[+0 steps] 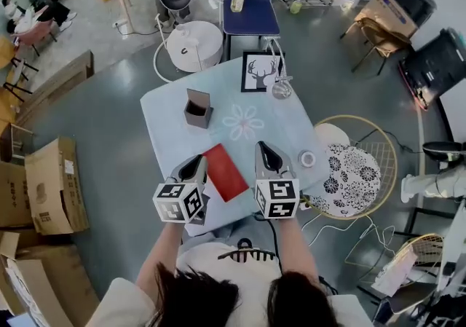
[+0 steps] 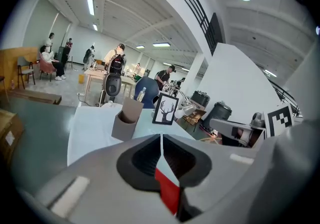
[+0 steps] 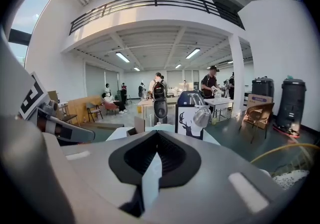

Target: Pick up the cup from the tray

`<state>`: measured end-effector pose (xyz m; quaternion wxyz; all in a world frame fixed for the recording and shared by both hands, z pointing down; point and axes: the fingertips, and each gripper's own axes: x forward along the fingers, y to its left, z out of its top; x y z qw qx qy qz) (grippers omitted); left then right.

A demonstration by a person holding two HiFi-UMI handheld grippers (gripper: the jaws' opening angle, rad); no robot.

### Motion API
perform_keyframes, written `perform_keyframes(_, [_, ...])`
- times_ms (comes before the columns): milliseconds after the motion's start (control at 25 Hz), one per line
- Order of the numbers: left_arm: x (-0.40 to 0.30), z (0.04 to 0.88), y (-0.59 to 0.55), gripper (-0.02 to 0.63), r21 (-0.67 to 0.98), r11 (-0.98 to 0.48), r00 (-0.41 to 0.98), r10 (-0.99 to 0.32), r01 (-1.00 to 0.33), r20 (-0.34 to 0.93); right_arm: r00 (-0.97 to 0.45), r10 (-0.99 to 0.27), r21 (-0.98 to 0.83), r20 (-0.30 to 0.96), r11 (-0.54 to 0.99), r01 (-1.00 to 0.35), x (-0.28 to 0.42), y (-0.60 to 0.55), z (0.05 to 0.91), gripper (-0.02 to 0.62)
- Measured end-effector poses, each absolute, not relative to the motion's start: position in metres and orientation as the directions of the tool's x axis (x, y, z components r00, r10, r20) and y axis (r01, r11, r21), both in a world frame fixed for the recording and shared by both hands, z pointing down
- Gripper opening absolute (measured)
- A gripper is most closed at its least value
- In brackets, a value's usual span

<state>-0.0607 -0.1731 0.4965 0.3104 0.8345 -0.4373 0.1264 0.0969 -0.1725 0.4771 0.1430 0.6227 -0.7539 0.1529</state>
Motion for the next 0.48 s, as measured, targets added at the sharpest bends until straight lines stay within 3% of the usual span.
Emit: perform_keyframes(480, [-0.071,0.472,-0.157,0.011,0.395,-0.477,0.616,-0.670,-0.785,0.414,-0.139,-0.925,-0.018,0.353,0.142,-0.990,0.078,-0.147,0.446,0.026])
